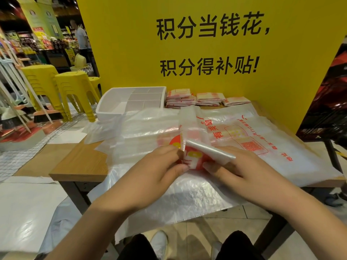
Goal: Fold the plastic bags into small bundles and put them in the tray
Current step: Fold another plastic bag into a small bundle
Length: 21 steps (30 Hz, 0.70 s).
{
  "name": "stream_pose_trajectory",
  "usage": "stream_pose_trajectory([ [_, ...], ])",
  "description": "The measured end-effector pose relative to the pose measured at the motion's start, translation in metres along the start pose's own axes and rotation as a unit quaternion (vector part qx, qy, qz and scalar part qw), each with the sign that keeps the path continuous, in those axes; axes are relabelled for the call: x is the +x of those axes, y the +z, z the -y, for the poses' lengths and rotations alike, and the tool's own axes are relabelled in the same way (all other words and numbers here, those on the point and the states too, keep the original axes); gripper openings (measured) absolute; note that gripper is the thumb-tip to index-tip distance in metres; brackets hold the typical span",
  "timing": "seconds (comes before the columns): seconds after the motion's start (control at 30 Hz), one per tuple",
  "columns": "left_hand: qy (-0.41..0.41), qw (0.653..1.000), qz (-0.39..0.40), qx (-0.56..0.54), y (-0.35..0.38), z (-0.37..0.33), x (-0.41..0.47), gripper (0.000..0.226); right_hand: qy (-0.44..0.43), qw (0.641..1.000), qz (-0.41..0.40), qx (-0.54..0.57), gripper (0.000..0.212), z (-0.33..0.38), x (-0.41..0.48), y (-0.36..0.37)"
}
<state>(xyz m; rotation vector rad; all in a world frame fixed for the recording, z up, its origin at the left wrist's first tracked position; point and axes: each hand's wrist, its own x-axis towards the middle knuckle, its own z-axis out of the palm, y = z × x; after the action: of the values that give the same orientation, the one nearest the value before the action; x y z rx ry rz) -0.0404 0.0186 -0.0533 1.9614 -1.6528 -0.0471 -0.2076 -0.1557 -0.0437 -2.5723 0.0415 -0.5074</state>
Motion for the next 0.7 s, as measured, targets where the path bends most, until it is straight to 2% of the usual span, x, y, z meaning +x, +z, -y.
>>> stream_pose_trajectory([
  [0.1, -0.010, 1.000, -0.016, -0.011, -0.001, -0.003, 0.004, 0.019, 0.011, 1.000, -0.008, 0.000, 0.022, -0.002, 0.005, 0.002],
  [0.2, -0.028, 0.998, -0.033, -0.046, -0.001, -0.003, 0.007, 0.009, 0.054, 0.998, -0.025, 0.023, 0.004, -0.009, 0.009, 0.004],
  [0.3, -0.076, 0.989, -0.078, -0.098, 0.002, -0.007, 0.008, 0.028, 0.100, 0.991, -0.070, 0.055, 0.033, -0.013, 0.012, 0.008],
  [0.37, -0.105, 0.983, -0.104, -0.113, 0.005, -0.010, 0.009, 0.037, 0.121, 0.985, -0.101, 0.071, 0.041, -0.012, 0.015, 0.012],
  [0.43, -0.121, 0.978, -0.124, -0.113, 0.008, -0.012, 0.010, 0.034, 0.129, 0.982, -0.124, 0.063, 0.039, -0.010, 0.019, 0.016],
  [0.57, -0.125, 0.976, -0.147, -0.105, 0.011, -0.015, 0.011, 0.028, 0.154, 0.977, -0.146, 0.030, 0.021, -0.007, 0.025, 0.024],
  [0.7, -0.131, 0.974, -0.152, -0.105, 0.015, -0.015, 0.013, 0.033, 0.176, 0.972, -0.153, -0.020, 0.021, -0.006, 0.027, 0.029],
])
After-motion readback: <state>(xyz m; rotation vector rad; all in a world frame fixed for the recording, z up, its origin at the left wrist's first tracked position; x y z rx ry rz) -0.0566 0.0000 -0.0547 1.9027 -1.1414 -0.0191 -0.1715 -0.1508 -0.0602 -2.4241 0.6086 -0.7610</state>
